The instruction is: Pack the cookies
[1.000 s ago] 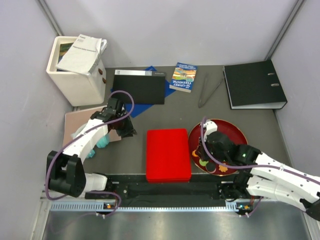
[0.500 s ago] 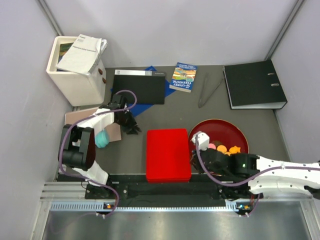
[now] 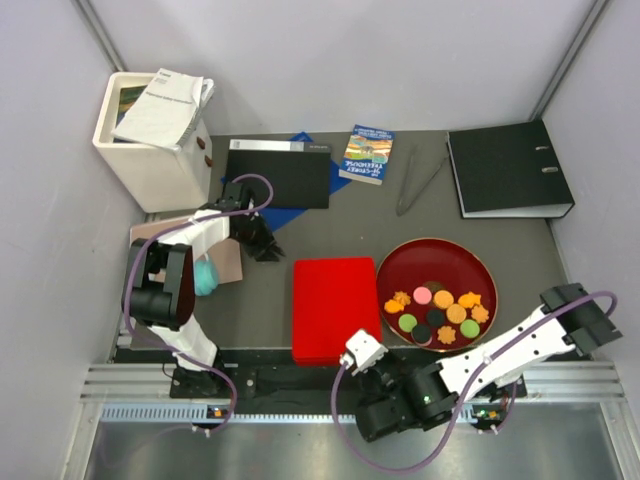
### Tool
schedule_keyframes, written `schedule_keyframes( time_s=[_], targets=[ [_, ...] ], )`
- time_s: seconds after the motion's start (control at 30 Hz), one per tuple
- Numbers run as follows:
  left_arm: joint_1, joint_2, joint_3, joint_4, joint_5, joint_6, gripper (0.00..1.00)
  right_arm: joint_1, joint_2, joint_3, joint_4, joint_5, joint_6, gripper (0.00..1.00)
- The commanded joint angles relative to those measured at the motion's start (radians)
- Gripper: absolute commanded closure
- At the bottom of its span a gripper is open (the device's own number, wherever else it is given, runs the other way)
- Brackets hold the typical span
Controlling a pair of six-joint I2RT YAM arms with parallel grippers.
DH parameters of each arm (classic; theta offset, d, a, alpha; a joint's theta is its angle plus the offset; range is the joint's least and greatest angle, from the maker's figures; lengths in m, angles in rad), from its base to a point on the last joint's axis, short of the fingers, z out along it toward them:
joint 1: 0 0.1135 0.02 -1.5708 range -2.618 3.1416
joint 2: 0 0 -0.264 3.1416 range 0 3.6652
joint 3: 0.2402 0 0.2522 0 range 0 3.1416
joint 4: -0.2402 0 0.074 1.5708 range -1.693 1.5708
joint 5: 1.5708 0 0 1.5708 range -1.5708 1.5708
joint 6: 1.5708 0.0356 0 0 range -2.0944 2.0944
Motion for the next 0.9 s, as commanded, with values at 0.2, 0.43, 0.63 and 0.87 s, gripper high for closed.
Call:
schedule_keyframes(
  time_s=[0.2, 0.43, 0.63, 0.87],
  targets=[
    [0.004, 0.013, 0.015, 0.033, 0.045, -0.015, 0.69, 0.164, 0.015, 0.135, -0.12, 0.119, 0.134, 1.0],
    [0.004, -0.002, -0.002, 0.049, 0.061, -0.018, 0.69, 0.279, 0.042, 0.133, -0.092, 0.011, 0.091, 1.0],
    [0.004, -0.03, -0.023, 0.058, 0.047, -0.018, 0.69, 0.299, 0.084, 0.097, -0.027, -0.018, 0.06, 1.0],
    [0.004, -0.049, -0.065, 0.084, 0.039, -0.038, 0.69, 0.278, 0.175, 0.015, 0.17, -0.025, 0.049, 1.0]
  ],
)
